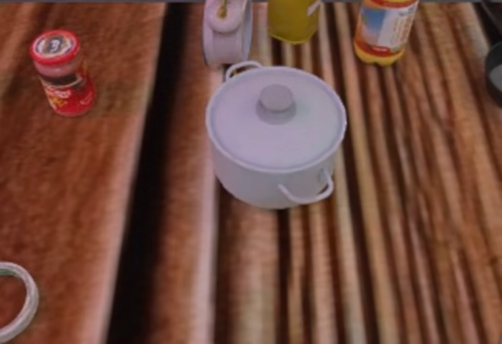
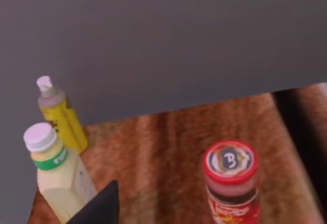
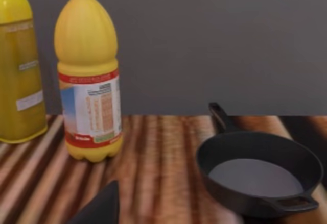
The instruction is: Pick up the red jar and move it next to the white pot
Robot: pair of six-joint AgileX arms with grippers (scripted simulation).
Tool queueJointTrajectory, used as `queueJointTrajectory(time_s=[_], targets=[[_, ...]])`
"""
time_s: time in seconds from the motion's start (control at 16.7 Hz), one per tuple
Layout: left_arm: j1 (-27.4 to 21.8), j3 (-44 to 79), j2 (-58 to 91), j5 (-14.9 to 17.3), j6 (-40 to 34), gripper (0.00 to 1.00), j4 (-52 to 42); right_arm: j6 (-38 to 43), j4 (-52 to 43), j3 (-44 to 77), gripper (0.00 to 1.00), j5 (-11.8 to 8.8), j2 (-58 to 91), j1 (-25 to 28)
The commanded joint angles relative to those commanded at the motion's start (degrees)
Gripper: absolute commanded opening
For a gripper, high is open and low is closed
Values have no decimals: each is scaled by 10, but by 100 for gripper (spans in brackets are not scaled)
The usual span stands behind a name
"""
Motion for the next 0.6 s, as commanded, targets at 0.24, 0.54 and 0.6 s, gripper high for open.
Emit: queueJointTrajectory(time_s=[0.24, 0.54, 0.6], targets=[[1, 230, 218, 17, 68, 100, -129, 0, 0, 0, 100, 0, 0, 0], [2, 521, 503, 36, 160, 100, -298, 0, 0, 0, 100, 0, 0, 0], [2, 577, 559, 39, 179, 100, -331, 0, 0, 0, 100, 0, 0, 0]])
